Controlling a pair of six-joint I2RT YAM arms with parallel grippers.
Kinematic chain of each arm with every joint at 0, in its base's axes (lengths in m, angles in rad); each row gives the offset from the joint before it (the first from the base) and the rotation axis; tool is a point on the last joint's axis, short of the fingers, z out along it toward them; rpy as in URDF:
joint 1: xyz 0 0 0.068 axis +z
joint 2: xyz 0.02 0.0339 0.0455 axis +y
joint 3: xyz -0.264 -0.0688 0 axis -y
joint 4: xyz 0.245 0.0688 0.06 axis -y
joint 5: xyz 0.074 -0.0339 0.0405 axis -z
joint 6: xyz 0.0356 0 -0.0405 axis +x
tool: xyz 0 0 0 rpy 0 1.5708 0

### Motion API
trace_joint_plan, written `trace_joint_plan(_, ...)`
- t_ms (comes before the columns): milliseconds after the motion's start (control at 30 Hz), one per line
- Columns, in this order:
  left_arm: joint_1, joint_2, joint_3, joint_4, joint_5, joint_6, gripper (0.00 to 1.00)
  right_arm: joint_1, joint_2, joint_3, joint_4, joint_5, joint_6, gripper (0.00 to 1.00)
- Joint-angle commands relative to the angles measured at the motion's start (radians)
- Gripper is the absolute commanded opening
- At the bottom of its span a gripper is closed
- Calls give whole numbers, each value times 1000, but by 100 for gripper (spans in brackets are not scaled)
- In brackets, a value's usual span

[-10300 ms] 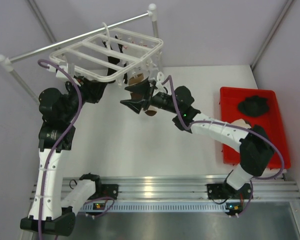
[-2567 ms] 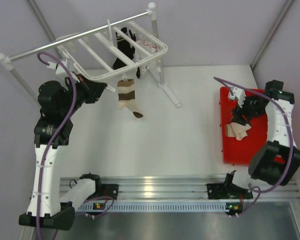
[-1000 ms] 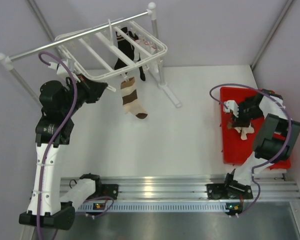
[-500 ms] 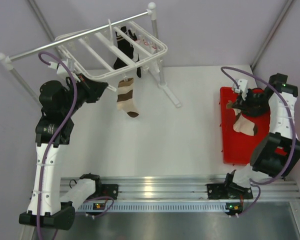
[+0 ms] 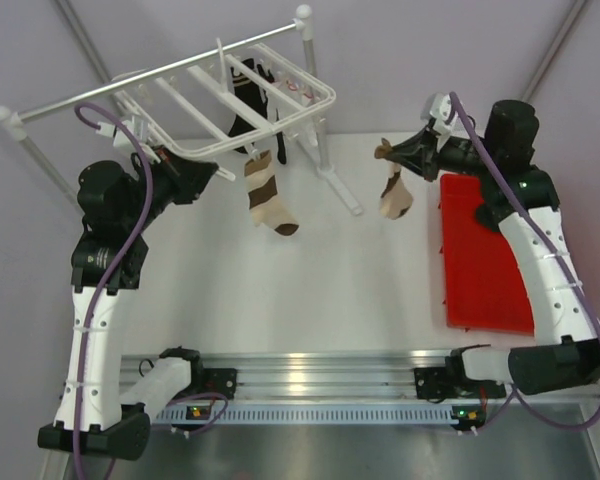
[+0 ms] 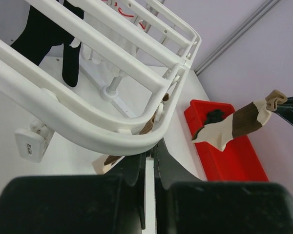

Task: Clip the socks to the hanger
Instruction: Clamp the sock onto the hanger.

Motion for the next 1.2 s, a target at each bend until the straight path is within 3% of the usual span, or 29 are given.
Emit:
trace_joint_plan(0, 4, -1, 11, 86, 6, -21, 0, 120, 12, 44, 210, 77, 258, 0)
trace_joint_plan(233, 4, 2, -3, 113, 23, -53, 0, 443, 59, -64, 397, 246, 403, 0)
trace_joint_plan(433, 4, 3, -23, 133, 37, -73, 0, 609, 178, -89, 566, 370, 509, 0)
trace_joint_plan(600, 4, -6, -55, 150, 46, -91, 0, 646, 281, -62, 721, 358, 647, 0)
trace_joint_plan(1167, 4, -17, -83, 153, 82, -96, 0, 689, 407, 67, 747, 286, 691, 0)
